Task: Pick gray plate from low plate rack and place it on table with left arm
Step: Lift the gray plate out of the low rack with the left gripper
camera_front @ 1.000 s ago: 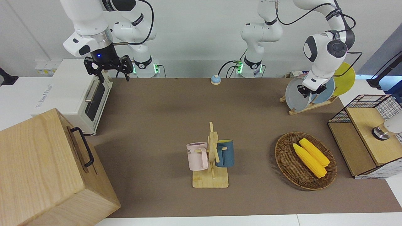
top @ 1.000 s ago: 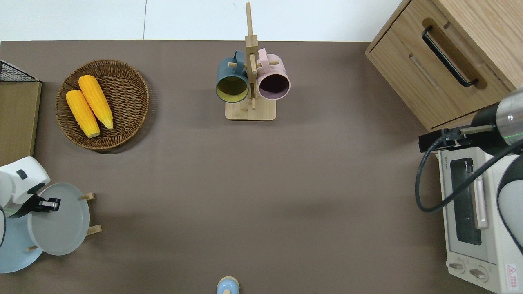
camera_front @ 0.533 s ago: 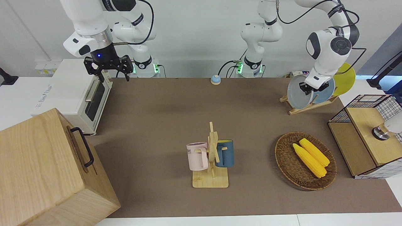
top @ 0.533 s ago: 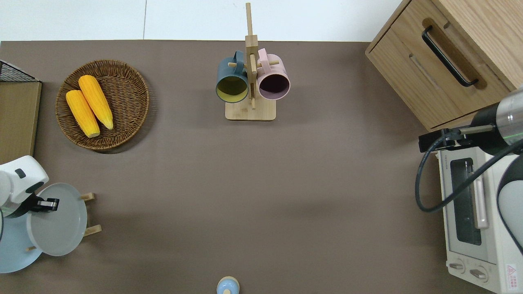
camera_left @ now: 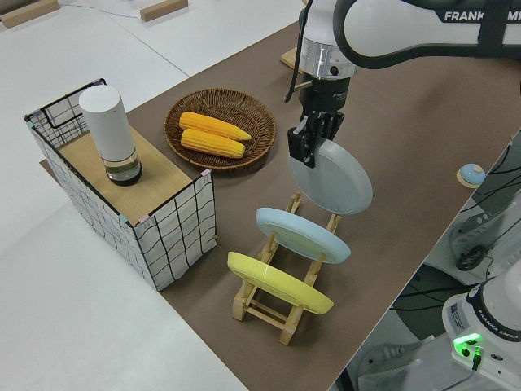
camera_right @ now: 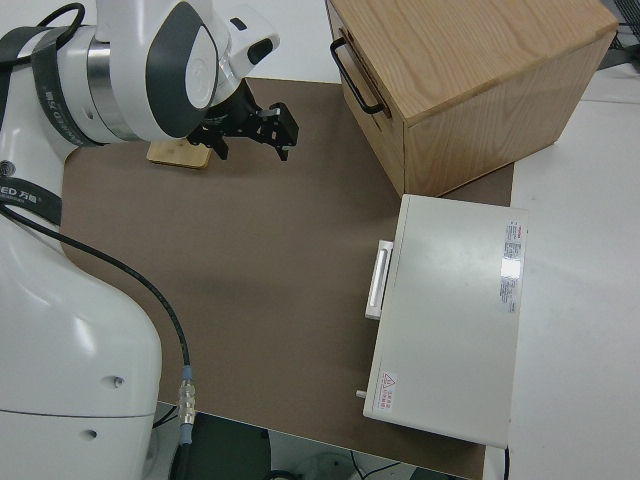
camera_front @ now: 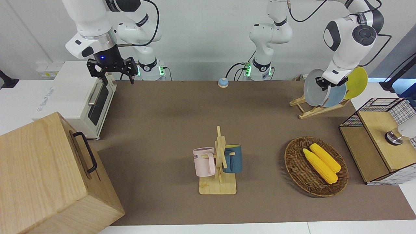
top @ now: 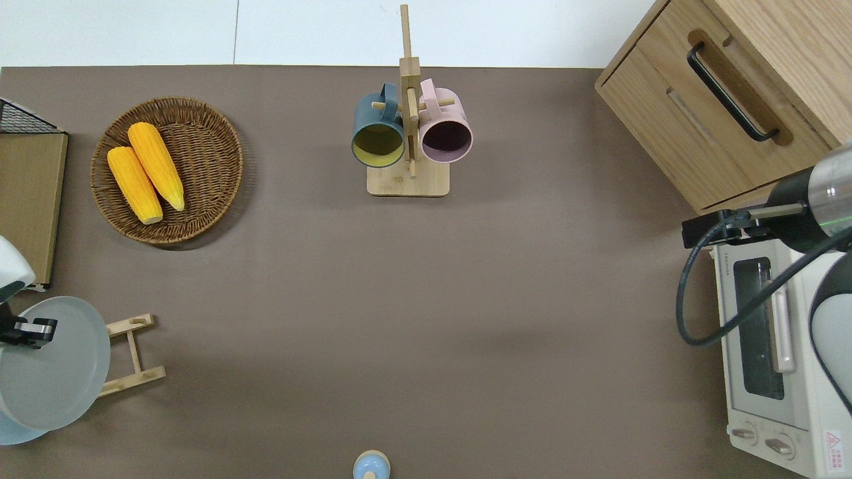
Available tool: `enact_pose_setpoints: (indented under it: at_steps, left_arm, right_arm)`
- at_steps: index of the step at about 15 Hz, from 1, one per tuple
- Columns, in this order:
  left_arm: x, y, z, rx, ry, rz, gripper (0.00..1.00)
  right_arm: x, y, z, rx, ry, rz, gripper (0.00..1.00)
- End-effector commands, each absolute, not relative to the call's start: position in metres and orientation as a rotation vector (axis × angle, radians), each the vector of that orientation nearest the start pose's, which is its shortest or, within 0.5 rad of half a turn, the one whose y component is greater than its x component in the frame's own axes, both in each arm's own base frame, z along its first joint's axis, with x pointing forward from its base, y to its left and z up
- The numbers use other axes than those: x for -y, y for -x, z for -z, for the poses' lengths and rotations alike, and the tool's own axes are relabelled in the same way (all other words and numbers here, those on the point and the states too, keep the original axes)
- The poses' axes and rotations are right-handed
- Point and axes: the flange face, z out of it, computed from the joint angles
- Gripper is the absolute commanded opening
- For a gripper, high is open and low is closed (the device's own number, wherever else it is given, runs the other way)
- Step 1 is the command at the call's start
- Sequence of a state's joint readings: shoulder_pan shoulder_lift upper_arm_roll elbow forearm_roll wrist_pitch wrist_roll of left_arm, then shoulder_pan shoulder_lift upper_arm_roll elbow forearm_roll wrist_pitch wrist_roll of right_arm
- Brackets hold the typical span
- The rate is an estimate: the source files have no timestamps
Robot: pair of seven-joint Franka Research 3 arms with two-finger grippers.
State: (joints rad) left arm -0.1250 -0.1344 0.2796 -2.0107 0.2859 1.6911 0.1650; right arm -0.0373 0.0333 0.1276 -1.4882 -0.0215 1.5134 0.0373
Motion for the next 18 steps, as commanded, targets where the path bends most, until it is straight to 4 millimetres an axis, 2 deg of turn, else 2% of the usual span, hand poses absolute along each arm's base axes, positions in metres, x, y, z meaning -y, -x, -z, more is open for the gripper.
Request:
enact_pose_setpoints:
  at_steps: [1,5,9,11,14,18]
  left_arm:
    - [-0.099,-0.488,-0.521,-0.135,2.901,-0.36,0.0]
    - [-0.085,-0.487,-0.541,-0.117,2.948,-0.371,0.0]
    - [-0.065,-0.485,-0.541,-0.125,3.063,-0.392,0.0]
    - [-0.058,-0.486,-0.536,-0.132,3.13,-0.409,0.0]
    - [-0.044,-0.49,-0.517,-0.12,3.236,-0.466,0.0]
    - [-0.037,-0.493,-0.494,-0.083,3.332,-0.5,0.0]
  right_arm:
    - [-0.045,-0.559,-0.643,0.058,3.16,-0.017,0.983]
    - [-0.045,-0.559,-0.643,0.058,3.16,-0.019,0.983]
    - [-0.045,-0.559,-0.643,0.058,3.16,-0.019,0.983]
    - [-0.045,-0.559,-0.643,0.058,3.16,-0.017,0.983]
    - [-0.045,-0.559,-0.643,0.058,3.16,-0.019,0.983]
    - [-0.045,-0.559,-0.643,0.058,3.16,-0.017,0.983]
